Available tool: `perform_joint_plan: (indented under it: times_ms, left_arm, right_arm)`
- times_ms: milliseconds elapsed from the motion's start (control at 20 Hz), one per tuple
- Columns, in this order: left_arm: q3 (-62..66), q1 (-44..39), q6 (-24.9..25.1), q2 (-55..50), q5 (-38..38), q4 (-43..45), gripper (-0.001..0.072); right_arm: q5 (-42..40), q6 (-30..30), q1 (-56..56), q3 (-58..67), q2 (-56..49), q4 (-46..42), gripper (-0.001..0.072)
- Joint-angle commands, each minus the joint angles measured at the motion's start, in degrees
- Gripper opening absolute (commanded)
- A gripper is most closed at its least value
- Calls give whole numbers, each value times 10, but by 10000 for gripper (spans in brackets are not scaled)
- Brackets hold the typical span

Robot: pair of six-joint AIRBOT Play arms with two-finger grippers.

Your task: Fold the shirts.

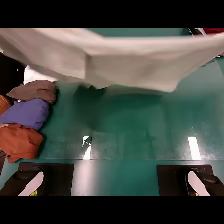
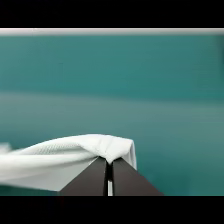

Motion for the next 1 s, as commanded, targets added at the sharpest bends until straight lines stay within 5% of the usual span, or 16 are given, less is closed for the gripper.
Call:
perform_joint_plan:
  times_ms: [0, 300, 500, 750, 950]
  left_arm:
    - [146, 0, -37, 17, 17, 1, 26]
    - [111, 0, -52, 15, 32, -5, 26]
    - [-49, 0, -51, -24, -1, -27, 26]
    - [-168, -28, -26, -171, -26, -25, 26]
    - [-177, -41, -14, -346, 38, -23, 27]
  right_arm:
    - [5, 1, 0, 146, 5, -30, 15]
    - [113, 33, 0, 272, -72, -80, 15]
    - [183, 47, 0, 188, -153, -76, 15]
    - [200, 47, 1, 46, -285, -77, 15]
    - [145, 47, 1, 1, -413, -76, 15]
